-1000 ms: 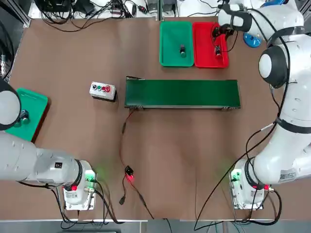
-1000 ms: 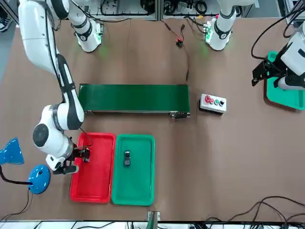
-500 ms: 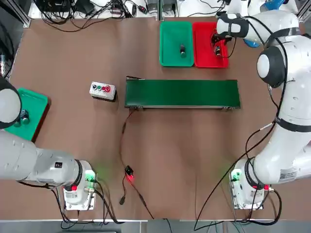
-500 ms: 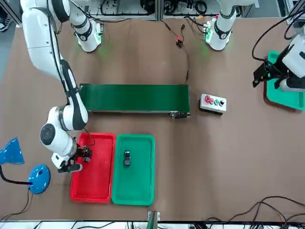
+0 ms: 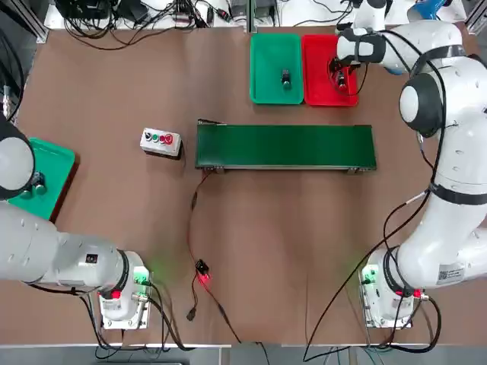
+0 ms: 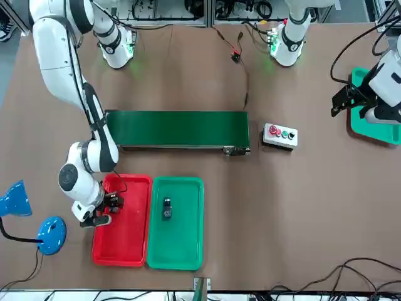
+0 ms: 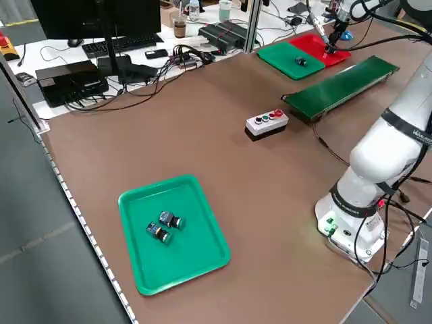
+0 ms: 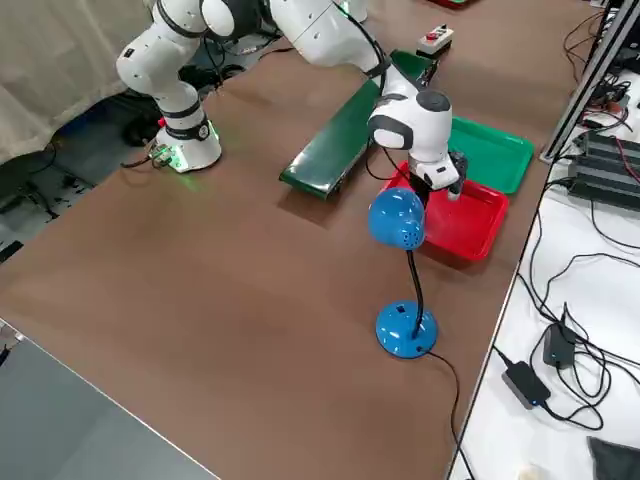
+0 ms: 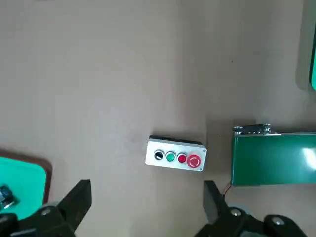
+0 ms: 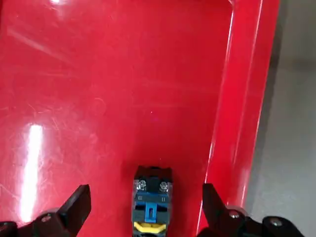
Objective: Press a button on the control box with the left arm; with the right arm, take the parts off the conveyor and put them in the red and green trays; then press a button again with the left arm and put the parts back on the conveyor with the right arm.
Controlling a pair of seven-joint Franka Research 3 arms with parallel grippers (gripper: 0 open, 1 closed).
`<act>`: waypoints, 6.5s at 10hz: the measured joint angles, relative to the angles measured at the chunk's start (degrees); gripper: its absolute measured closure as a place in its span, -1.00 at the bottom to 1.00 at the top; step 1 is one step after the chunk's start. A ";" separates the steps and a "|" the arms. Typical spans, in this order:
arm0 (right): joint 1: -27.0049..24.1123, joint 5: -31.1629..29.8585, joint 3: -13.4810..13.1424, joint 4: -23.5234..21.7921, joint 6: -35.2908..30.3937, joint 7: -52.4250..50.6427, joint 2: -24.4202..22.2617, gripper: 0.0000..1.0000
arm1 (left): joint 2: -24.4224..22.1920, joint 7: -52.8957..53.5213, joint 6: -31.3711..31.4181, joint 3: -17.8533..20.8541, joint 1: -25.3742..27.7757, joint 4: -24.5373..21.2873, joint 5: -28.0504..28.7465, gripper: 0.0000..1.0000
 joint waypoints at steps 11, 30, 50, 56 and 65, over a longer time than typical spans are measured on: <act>0.06 0.01 0.01 -1.73 2.84 -0.05 0.07 -0.12 | 0.00 0.00 0.00 0.01 0.00 0.00 0.00 -1.00; 7.63 0.29 0.35 -32.50 -21.31 7.69 -42.29 0.33 | 0.07 0.00 0.00 -0.06 -0.05 0.45 0.00 -1.00; 8.81 0.23 0.27 -50.86 3.56 7.70 -39.04 0.15 | 0.07 0.05 0.00 0.38 0.05 0.71 0.00 -1.00; 8.88 0.21 0.32 -39.37 -2.31 6.61 -39.38 -1.00 | 0.07 0.05 0.00 0.39 0.05 0.73 0.00 -1.00; 17.95 0.20 0.38 -5.58 -9.09 33.10 -17.68 -1.00 | 0.07 0.04 0.00 0.38 0.02 0.82 0.00 -1.00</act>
